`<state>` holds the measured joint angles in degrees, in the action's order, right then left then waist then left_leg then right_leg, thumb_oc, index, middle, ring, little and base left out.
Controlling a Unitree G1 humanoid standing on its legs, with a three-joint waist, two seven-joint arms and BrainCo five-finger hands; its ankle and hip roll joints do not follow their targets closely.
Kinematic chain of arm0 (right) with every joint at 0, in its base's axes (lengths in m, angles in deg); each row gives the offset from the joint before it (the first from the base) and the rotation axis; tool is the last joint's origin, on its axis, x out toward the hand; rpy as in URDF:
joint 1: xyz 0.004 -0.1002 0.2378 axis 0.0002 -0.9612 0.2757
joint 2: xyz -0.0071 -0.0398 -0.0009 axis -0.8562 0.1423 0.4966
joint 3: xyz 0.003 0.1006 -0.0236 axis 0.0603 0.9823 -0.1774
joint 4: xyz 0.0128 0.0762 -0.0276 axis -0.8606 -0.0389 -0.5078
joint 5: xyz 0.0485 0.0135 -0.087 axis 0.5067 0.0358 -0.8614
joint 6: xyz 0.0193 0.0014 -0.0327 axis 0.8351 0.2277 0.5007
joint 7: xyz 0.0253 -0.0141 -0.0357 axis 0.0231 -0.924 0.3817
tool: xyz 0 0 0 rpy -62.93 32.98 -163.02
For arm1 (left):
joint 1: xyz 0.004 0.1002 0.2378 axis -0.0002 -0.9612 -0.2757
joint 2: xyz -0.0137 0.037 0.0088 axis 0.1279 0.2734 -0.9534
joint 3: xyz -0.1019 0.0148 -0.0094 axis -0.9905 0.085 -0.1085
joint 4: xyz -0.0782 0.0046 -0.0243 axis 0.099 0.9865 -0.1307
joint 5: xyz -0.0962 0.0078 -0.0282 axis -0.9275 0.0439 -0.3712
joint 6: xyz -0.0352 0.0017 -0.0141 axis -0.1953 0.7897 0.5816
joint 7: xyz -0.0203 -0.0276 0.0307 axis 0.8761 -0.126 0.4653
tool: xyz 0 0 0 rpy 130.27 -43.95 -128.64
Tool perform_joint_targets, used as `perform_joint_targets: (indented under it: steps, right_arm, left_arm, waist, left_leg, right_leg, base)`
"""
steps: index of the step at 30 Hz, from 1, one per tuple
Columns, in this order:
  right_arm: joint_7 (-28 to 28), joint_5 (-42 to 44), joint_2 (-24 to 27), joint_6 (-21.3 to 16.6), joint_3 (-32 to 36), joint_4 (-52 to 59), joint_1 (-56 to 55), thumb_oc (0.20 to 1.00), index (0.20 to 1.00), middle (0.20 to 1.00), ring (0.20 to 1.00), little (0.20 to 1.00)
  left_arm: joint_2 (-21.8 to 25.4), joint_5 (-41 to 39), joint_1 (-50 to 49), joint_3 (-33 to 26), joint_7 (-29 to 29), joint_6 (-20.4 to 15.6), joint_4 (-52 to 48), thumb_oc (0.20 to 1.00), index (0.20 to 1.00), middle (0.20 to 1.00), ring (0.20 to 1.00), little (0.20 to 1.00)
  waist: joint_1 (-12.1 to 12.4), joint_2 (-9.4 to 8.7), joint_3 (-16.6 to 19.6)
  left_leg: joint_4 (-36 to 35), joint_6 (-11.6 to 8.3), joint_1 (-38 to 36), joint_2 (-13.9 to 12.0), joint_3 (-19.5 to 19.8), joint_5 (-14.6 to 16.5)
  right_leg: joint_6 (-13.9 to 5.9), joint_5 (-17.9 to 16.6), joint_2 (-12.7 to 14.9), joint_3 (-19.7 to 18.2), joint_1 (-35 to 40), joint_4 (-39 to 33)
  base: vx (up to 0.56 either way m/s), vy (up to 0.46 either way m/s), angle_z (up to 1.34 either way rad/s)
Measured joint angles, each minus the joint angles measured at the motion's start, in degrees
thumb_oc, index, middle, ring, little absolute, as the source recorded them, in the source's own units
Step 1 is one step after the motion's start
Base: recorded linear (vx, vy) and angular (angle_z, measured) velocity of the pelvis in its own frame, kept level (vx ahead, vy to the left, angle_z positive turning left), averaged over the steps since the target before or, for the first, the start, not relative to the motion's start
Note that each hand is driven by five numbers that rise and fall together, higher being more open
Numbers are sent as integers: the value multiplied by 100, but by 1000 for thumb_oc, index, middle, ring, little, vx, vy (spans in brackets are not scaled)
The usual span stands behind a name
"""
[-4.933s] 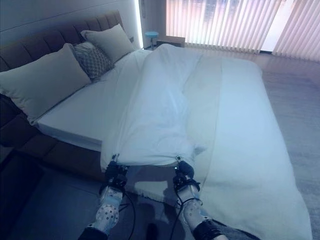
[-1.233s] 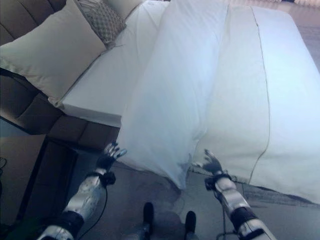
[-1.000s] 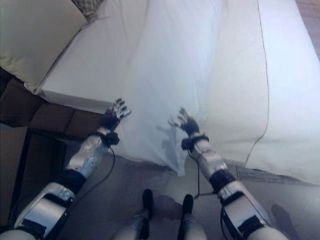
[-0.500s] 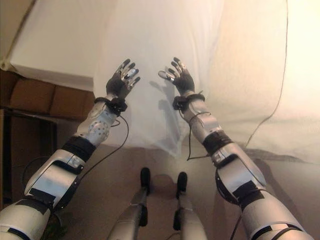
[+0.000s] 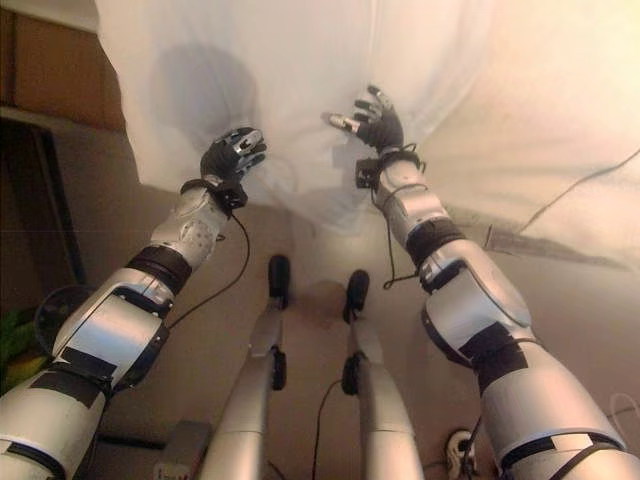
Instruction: Make the bed
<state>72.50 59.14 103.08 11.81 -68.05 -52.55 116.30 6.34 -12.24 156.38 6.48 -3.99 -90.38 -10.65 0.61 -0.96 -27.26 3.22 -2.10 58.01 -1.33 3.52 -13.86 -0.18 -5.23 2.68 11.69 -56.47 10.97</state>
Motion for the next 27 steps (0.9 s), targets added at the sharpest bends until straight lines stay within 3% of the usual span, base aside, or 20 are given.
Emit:
perform_joint_targets:
  steps: [4, 9, 12, 16, 20, 22, 25, 27]
  right_arm:
    - [-249, -207, 128, -65, 57, 127, 163, 1000, 1000, 1000, 1000, 1000]
    - [-311, -393, 322, -100, 184, 116, 76, 1000, 1000, 1000, 1000, 1000]
    - [-273, -604, 279, 95, 557, -98, -533, 1000, 1000, 1000, 1000, 1000]
    - [-160, -1258, 129, 509, 1065, -564, -2346, 1000, 1000, 1000, 1000, 1000]
    - [-27, -1850, 102, 695, 1455, -912, -4001, 1000, 1000, 1000, 1000, 1000]
    - [25, -2037, 87, 645, 1799, -921, -4741, 1000, 1000, 1000, 1000, 1000]
    - [140, -2108, 4, 659, 2171, -862, -5758, 1000, 1000, 1000, 1000, 1000]
    - [213, -2124, -79, 648, 2208, -851, -6154, 1000, 1000, 1000, 1000, 1000]
  left_arm:
    - [98, 10, -99, -36, -323, 9, 140, 1000, 1000, 1000, 1000, 1000]
    - [181, 68, -264, -301, -467, 44, 308, 1000, 1000, 1000, 1000, 1000]
    - [156, 179, -642, -848, -457, 40, 270, 1000, 1000, 1000, 1000, 1000]
    - [158, 452, -1845, -1509, -423, 137, 383, 1000, 1000, 1000, 1000, 1000]
    - [64, 982, -2950, -1718, -379, 244, 507, 1000, 1000, 1000, 1000, 1000]
    - [-51, 1152, -3622, -1979, -300, 237, 355, 1000, 1000, 1000, 1000, 1000]
    - [-344, 1393, -4603, -2243, -217, 265, 307, 1000, 1000, 1000, 1000, 1000]
    - [-484, 1597, -5064, -2322, -150, 285, 395, 1000, 1000, 1000, 1000, 1000]
  waist:
    - [-2, -2, 6]
    - [8, -2, 6]
    - [30, -4, 7]
    - [23, 1, -2]
    - [-9, -12, -35]
    - [-46, -16, -33]
    - [-106, -17, -36]
    - [-113, -18, 37]
  left_leg:
    - [-45, -7, 465, 72, 66, -77]
    - [-50, 1, 669, 128, 135, -144]
    - [-48, 1, 588, 176, 140, -144]
    - [39, -18, 435, 244, 110, -124]
    - [65, -51, -150, 258, 40, -98]
    - [27, -163, -626, 244, -10, 30]
    - [-40, -150, -1555, 213, -120, 117]
    - [-20, -316, -2019, 152, -189, 272]
  right_leg:
    - [26, 274, 140, 24, -746, 631]
    - [40, 443, 223, 61, -1048, 910]
    - [38, 596, 292, 63, -1029, 1093]
    - [34, 726, 383, 45, -891, 1246]
    - [21, 735, 406, 16, -328, 1274]
    - [-25, 794, 410, -9, 111, 1313]
    - [-42, 825, 388, -115, 952, 1271]
    - [-18, 855, 338, -153, 1438, 1151]
  base:
    - [28, 9, 12]
    - [5, 17, 10]
    - [-14, 18, 12]
    - [-49, 42, 9]
    - [-99, 1, 1]
    - [-94, -17, -4]
    - [-74, -44, -16]
    - [-22, -83, -23]
